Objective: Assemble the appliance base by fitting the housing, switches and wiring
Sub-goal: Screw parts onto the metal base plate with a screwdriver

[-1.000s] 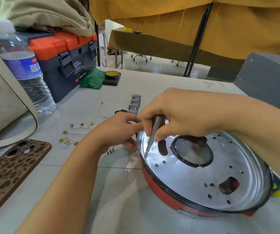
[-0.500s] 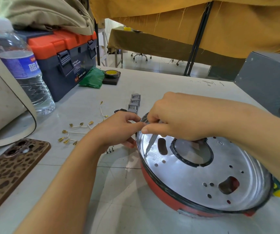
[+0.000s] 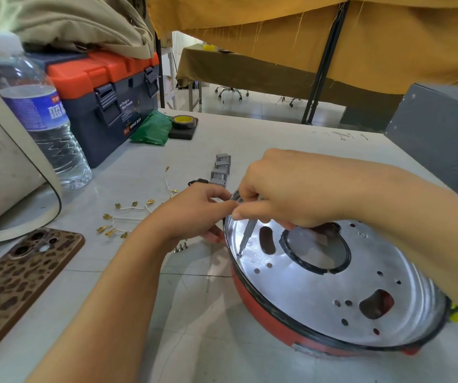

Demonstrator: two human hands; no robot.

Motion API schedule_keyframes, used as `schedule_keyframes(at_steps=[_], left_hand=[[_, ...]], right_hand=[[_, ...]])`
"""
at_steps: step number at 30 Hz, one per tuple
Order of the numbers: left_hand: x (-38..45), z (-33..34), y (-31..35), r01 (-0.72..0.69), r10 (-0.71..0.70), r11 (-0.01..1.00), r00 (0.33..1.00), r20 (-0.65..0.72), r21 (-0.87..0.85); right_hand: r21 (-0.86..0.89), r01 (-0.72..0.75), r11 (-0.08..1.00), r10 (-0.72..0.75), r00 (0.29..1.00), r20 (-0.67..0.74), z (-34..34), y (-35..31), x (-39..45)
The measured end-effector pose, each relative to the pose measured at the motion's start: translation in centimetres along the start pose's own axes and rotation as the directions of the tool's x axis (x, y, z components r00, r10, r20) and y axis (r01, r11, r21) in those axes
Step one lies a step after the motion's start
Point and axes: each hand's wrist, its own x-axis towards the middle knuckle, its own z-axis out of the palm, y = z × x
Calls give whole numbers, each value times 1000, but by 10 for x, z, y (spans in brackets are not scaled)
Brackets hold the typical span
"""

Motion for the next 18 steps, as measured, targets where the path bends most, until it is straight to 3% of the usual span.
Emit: schedule_keyframes(at_steps=[4, 10, 13, 18], left_hand=[[-1, 0, 1, -4, 4, 1000, 1000, -1, -13], [1, 1, 0, -6, 6, 1000, 1000, -13, -7], [1, 1, 0, -10, 10, 1000, 1000, -6, -9], [2, 1, -2, -12, 12, 1000, 1000, -27, -7]], right_hand=[[-30, 26, 999, -26, 1000, -11, 2, -2, 0], [103, 31, 994, -42, 993, 107, -2, 2, -7], [175, 15, 984, -30, 996, 83, -2, 3, -5], [38, 21, 999, -23, 998, 57, -2, -2, 0]])
